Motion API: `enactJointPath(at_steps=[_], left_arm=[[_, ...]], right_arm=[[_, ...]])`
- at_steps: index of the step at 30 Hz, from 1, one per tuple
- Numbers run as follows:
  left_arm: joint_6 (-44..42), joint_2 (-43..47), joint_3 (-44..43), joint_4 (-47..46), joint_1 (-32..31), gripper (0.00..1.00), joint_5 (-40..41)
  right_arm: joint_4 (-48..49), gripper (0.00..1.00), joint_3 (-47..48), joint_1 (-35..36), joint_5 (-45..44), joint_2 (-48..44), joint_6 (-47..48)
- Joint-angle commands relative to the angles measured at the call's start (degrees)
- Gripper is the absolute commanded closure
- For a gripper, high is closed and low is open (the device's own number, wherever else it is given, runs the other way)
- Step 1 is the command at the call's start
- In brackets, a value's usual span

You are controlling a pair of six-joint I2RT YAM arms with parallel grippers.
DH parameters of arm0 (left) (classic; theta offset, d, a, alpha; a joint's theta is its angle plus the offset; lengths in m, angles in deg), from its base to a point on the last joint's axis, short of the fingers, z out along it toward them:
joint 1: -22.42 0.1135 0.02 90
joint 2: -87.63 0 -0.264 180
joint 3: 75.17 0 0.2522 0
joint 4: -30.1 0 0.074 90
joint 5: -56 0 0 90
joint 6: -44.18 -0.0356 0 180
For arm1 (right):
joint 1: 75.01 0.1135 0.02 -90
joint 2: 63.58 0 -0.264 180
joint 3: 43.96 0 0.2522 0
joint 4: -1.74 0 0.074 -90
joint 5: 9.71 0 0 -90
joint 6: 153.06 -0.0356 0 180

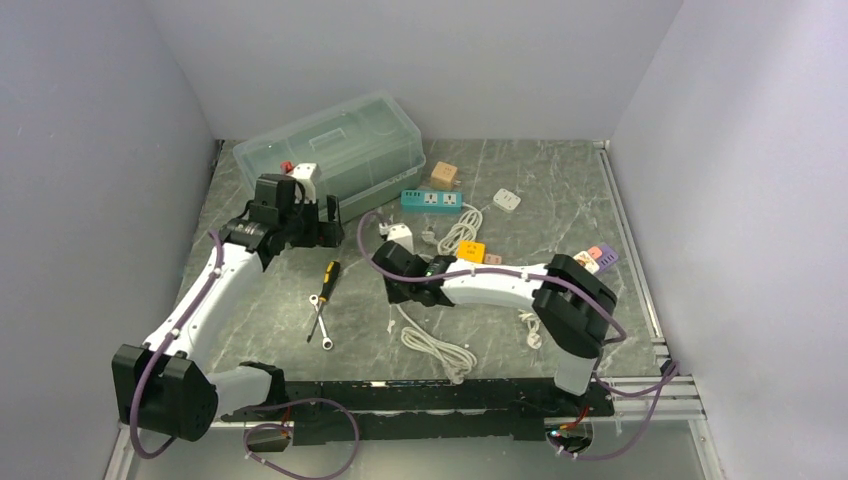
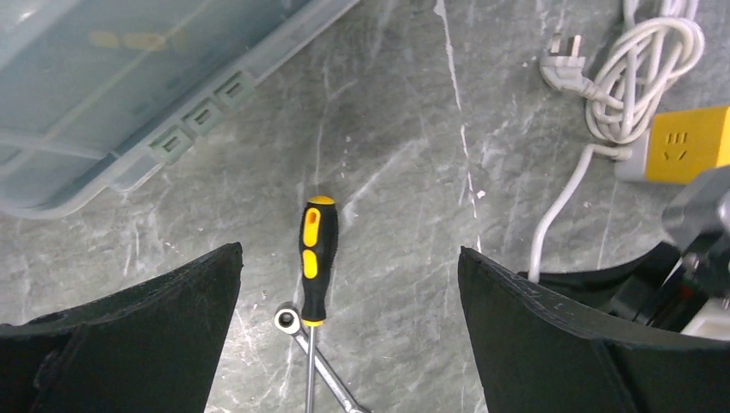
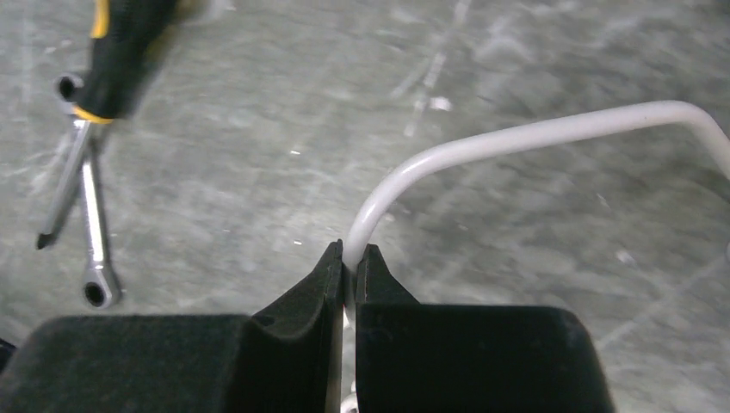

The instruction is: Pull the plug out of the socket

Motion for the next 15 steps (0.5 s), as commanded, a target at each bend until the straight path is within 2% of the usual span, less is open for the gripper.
enactJointPath(at_steps=[1, 4, 10, 11, 15], left_arm=[[1.28, 1.24, -1.22, 0.07, 2.13, 0.01, 1.66], [1.59, 1.60, -1.29, 0.18, 4.61, 0.01, 1.84], [2.03, 2.45, -1.22, 0.07, 8.26, 0.01, 2.02], [1.99, 2.62, -1.22, 0.12, 8.38, 0.01, 2.29], [1.85, 3.07, -1.14, 0.25, 8.48, 0.01, 3.08]], right_arm=[[7.87, 1.00, 6.86, 1.53, 1.38, 2.53, 4.06], [10.89, 1.00, 9.00, 1.54, 2.14, 4.38, 7.07], [10.49, 0.99, 15.69, 1.43, 4.28, 8.26, 11.44], [10.33, 0.93, 16.26, 1.45, 4.72, 8.60, 11.82], [10.51, 0.47, 15.39, 1.45, 5.63, 7.05, 12.82]])
